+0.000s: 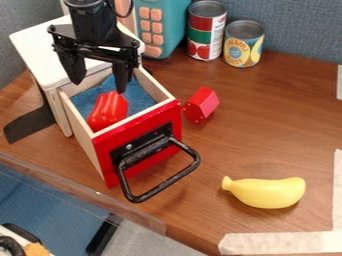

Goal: Take the red object out of the drawer

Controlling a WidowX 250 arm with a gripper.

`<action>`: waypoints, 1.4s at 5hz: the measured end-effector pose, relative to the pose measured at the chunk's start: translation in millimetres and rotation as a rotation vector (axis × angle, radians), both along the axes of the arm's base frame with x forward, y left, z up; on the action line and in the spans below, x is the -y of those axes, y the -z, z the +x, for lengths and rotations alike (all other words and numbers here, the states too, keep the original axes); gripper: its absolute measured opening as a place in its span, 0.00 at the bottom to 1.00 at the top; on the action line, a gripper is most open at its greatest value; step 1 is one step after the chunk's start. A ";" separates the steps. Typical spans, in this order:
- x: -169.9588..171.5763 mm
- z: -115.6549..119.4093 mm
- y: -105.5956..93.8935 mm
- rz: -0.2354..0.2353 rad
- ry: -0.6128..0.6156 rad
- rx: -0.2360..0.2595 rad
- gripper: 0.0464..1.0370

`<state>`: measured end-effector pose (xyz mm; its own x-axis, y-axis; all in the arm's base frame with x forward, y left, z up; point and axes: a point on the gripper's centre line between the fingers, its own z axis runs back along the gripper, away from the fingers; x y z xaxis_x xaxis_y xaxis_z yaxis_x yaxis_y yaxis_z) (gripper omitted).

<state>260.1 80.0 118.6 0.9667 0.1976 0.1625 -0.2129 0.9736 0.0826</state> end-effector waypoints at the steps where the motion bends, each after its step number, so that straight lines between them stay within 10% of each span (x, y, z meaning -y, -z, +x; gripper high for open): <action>1: 0.2 -1.3 7.3 -0.005 -0.001 -0.024 0.96; 7: -7.1 -0.4 38.1 -0.009 0.001 0.006 0.96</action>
<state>259.7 87.1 80.5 0.9659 0.1980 0.1668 -0.2123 0.9745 0.0722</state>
